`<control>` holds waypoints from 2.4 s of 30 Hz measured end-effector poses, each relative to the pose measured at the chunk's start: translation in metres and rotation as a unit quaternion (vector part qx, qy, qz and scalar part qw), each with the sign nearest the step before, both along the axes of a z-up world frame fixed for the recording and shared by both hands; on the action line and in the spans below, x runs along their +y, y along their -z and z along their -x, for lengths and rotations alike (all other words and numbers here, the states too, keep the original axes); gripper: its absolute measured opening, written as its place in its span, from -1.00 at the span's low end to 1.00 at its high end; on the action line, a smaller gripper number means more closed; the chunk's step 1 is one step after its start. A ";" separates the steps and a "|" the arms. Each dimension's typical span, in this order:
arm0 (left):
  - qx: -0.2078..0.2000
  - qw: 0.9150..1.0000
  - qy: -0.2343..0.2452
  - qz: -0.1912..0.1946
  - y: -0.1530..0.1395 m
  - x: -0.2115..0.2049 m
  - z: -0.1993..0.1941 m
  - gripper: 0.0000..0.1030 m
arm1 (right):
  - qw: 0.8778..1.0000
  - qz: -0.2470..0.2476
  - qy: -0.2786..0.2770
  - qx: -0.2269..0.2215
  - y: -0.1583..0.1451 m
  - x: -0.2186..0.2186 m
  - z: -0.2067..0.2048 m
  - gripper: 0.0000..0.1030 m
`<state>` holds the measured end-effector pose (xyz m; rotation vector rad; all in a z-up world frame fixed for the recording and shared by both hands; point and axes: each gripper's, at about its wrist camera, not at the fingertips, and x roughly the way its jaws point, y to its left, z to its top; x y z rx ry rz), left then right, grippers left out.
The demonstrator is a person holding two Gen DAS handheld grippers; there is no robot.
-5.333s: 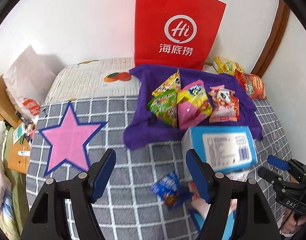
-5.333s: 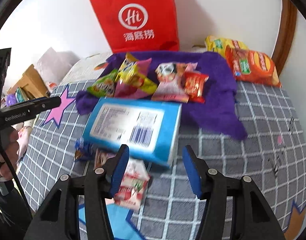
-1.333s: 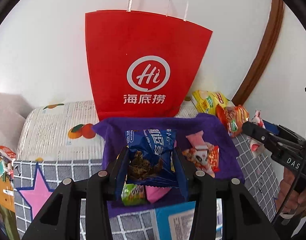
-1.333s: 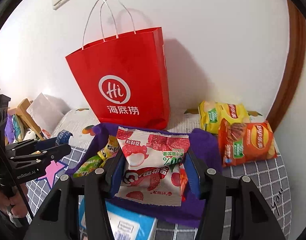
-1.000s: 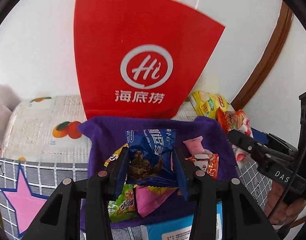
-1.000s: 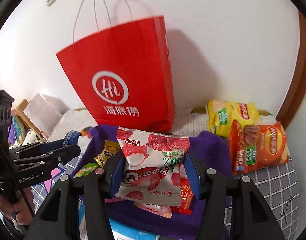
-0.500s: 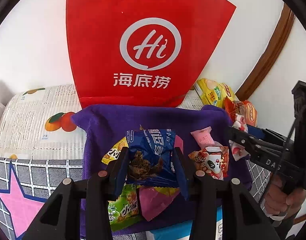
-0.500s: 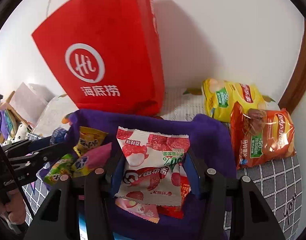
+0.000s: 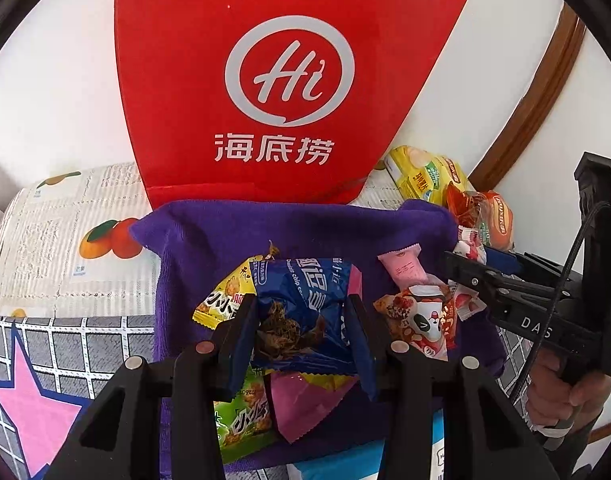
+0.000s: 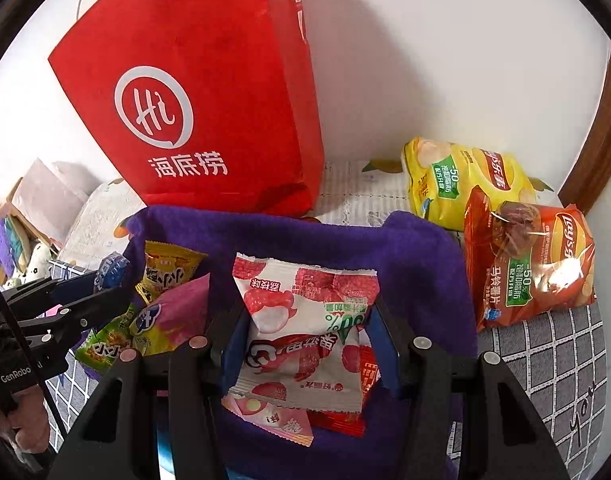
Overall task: Organize snacks
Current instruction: 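Carry the strawberry bag and blue packet over the purple towel with both grippers, then open both grippers to drop the two snacks onto the purple towel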
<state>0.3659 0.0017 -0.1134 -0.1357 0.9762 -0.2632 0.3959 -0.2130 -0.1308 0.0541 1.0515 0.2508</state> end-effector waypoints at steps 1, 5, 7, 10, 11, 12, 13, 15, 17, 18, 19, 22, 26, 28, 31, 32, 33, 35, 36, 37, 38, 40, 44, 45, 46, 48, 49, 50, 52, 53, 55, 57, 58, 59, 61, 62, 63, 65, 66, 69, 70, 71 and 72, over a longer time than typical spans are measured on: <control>0.002 1.000 0.000 -0.001 0.001 0.000 0.000 -0.19 | 1.000 0.001 -0.001 0.002 0.001 0.000 0.000 0.06; 0.008 1.000 0.001 -0.003 0.006 0.000 -0.001 -0.19 | 1.000 0.012 -0.003 0.011 0.005 0.001 -0.001 0.06; 0.010 1.000 0.000 -0.004 0.007 -0.001 -0.002 -0.19 | 1.000 0.016 -0.005 0.013 0.007 0.001 -0.002 0.06; 0.013 1.000 0.001 -0.005 0.009 -0.001 -0.003 -0.19 | 1.000 0.016 -0.007 0.018 0.009 0.001 -0.002 0.06; 0.014 1.000 0.001 -0.005 0.010 -0.001 -0.003 -0.19 | 1.000 0.016 -0.006 0.019 0.009 0.000 -0.002 0.06; 0.015 1.000 0.001 -0.004 0.010 -0.001 -0.003 -0.19 | 1.000 0.017 -0.006 0.019 0.010 0.000 -0.001 0.06; 0.015 1.000 0.001 -0.004 0.010 -0.001 -0.003 -0.19 | 1.000 0.018 -0.006 0.020 0.010 -0.001 -0.001 0.06; 0.016 1.000 0.001 -0.005 0.011 -0.001 -0.003 -0.19 | 1.000 0.019 -0.005 0.022 0.010 -0.001 -0.001 0.06; 0.017 1.000 0.001 -0.005 0.011 -0.001 -0.004 -0.19 | 1.000 0.019 -0.006 0.023 0.011 -0.001 -0.001 0.06; 0.018 1.000 0.001 -0.005 0.012 -0.001 -0.004 -0.19 | 1.000 0.019 -0.006 0.024 0.011 -0.001 -0.002 0.06; 0.019 1.000 0.001 -0.006 0.013 -0.001 -0.004 -0.19 | 0.999 0.020 -0.006 0.025 0.012 -0.001 -0.002 0.06; 0.020 1.000 0.001 -0.007 0.014 -0.001 -0.004 -0.19 | 0.999 0.019 -0.005 0.028 0.013 -0.002 -0.003 0.06; 0.021 1.000 0.002 -0.008 0.014 -0.004 -0.006 -0.19 | 0.999 0.020 -0.005 0.030 0.014 -0.002 -0.002 0.07; 0.022 1.000 0.004 -0.009 0.015 -0.005 -0.006 -0.19 | 0.999 0.020 -0.005 0.031 0.014 -0.002 -0.002 0.07; 0.022 1.000 0.006 -0.009 0.016 -0.006 -0.007 -0.19 | 0.999 0.022 -0.007 0.033 0.015 -0.001 -0.002 0.07; 0.022 1.000 0.006 -0.009 0.015 -0.006 -0.007 -0.19 | 0.999 0.022 -0.007 0.034 0.015 -0.001 -0.001 0.07; 0.022 1.000 0.006 -0.009 0.015 -0.006 -0.007 -0.19 | 0.999 0.022 -0.008 0.034 0.015 -0.001 -0.001 0.07; 0.022 1.000 0.005 -0.008 0.015 -0.006 -0.007 -0.19 | 0.999 0.022 -0.008 0.034 0.015 -0.001 -0.001 0.07; 0.023 1.000 0.005 -0.008 0.015 -0.005 -0.007 -0.19 | 0.999 0.022 -0.008 0.034 0.016 -0.002 -0.001 0.07; 0.023 1.000 0.006 -0.007 0.015 -0.005 -0.007 -0.19 | 0.999 0.021 -0.007 0.035 0.016 -0.002 -0.002 0.07; 0.024 1.000 0.006 -0.007 0.015 -0.005 -0.007 -0.19 | 0.999 0.020 -0.006 0.037 0.016 -0.003 -0.002 0.07; 0.023 1.000 0.006 -0.007 0.015 -0.005 -0.007 -0.19 | 0.999 0.020 -0.006 0.039 0.017 -0.003 -0.002 0.07; 0.024 1.000 0.008 -0.006 0.015 -0.004 -0.007 -0.18 | 0.999 0.022 -0.010 0.039 0.017 -0.002 -0.001 0.07; 0.024 1.000 0.009 -0.006 0.015 -0.004 -0.007 -0.17 | 0.999 0.024 -0.011 0.039 0.017 -0.001 -0.002 0.07; 0.024 1.000 0.009 -0.006 0.015 -0.004 -0.006 -0.17 | 0.999 0.024 -0.012 0.040 0.017 -0.001 -0.002 0.07; 0.024 1.000 0.012 -0.006 0.015 -0.004 -0.006 -0.17 | 0.999 0.025 -0.014 0.044 0.019 -0.001 -0.003 0.08; 0.024 1.000 0.012 -0.006 0.015 -0.004 -0.006 -0.17 | 0.998 0.025 -0.014 0.047 0.020 -0.001 -0.003 0.08; 0.025 1.000 0.013 -0.006 0.016 -0.004 -0.006 -0.17 | 0.998 0.026 -0.014 0.049 0.021 0.000 -0.003 0.08; 0.025 1.000 0.014 -0.006 0.016 -0.005 -0.005 -0.17 | 0.998 0.027 -0.014 0.050 0.022 -0.001 -0.004 0.08; 0.024 1.000 0.015 -0.006 0.016 -0.006 -0.006 -0.17 | 0.998 0.028 -0.015 0.050 0.022 -0.001 -0.004 0.08; 0.025 1.000 0.016 -0.006 0.016 -0.006 -0.005 -0.17 | 0.998 0.029 -0.016 0.051 0.022 0.000 -0.004 0.11; 0.025 1.000 0.017 -0.006 0.017 -0.007 -0.006 -0.16 | 0.998 0.033 -0.021 0.052 0.023 0.001 -0.003 0.20; 0.026 0.999 0.018 -0.006 0.017 -0.007 -0.006 -0.16 | 0.998 0.037 -0.023 0.051 0.023 0.002 -0.003 0.20; 0.026 0.999 0.017 -0.006 0.017 -0.007 -0.006 -0.16 | 0.998 0.043 -0.025 0.050 0.024 0.003 -0.003 0.20; 0.026 1.000 0.016 -0.005 0.017 -0.007 -0.006 -0.16 | 0.997 0.049 -0.027 0.049 0.024 0.004 -0.002 0.21; 0.026 1.000 0.016 -0.005 0.017 -0.007 -0.006 -0.16 | 0.997 0.051 -0.028 0.050 0.025 0.004 -0.002 0.21; 0.027 1.000 0.016 -0.005 0.017 -0.006 -0.006 -0.16 | 0.997 0.053 -0.028 0.050 0.025 0.005 -0.002 0.21; 0.028 0.999 0.015 -0.004 0.018 -0.006 -0.006 -0.15 | 0.997 0.053 -0.026 0.050 0.025 0.004 -0.002 0.21; 0.028 0.999 0.015 -0.003 0.018 -0.006 -0.006 -0.15 | 0.997 0.053 -0.025 0.051 0.025 0.003 -0.002 0.21; 0.029 0.999 0.018 -0.003 0.018 -0.007 -0.006 -0.15 | 0.997 0.053 -0.024 0.050 0.023 0.000 -0.002 0.28; 0.029 0.999 0.020 -0.002 0.018 -0.008 -0.006 -0.15 | 0.997 0.052 -0.025 0.049 0.022 0.000 -0.001 0.34; 0.029 0.999 0.021 -0.002 0.018 -0.008 -0.006 -0.15 | 0.997 0.051 -0.026 0.047 0.021 0.000 0.000 0.41; 0.029 0.999 0.021 -0.003 0.018 -0.008 -0.006 -0.15 | 0.997 0.051 -0.028 0.045 0.020 0.001 0.000 0.43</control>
